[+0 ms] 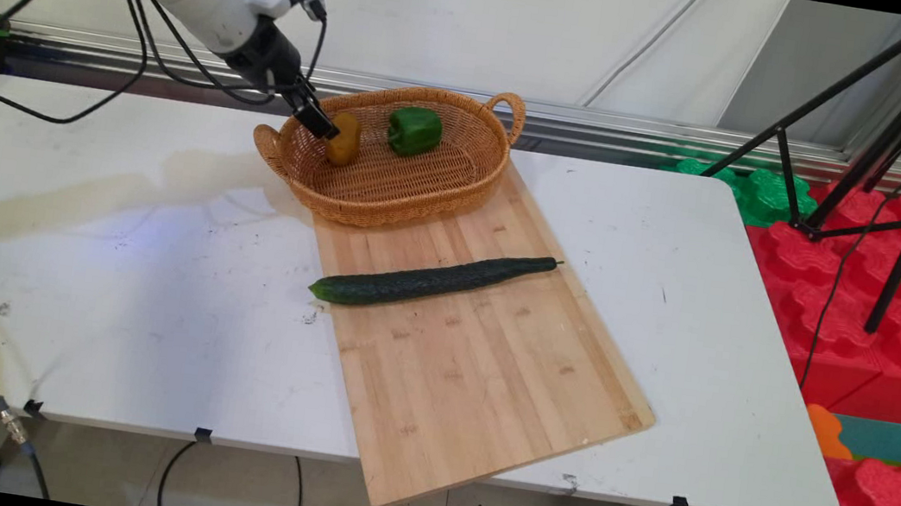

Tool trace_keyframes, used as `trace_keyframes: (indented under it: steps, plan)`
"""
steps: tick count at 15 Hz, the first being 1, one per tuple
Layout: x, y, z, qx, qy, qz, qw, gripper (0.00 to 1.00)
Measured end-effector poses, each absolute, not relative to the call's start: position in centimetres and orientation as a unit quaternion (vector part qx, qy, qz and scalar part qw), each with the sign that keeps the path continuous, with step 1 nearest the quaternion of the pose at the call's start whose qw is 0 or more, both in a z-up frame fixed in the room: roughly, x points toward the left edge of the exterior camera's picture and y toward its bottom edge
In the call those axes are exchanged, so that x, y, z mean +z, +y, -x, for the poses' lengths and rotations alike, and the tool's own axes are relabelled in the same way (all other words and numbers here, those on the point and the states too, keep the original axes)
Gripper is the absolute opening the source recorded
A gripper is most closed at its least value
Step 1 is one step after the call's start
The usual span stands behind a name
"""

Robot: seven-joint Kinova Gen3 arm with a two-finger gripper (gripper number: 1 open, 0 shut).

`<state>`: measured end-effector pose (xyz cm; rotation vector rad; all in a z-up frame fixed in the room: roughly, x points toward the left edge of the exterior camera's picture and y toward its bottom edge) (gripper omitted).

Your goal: Pick up the potato from the vegetable basket

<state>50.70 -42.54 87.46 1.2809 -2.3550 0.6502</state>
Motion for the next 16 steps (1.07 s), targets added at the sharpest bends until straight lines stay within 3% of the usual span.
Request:
trace_keyframes:
  steps: [16]
  plan:
    - [82.4, -45.3, -48.1, 0.225, -0.827, -0.486, 0.169, 1.00]
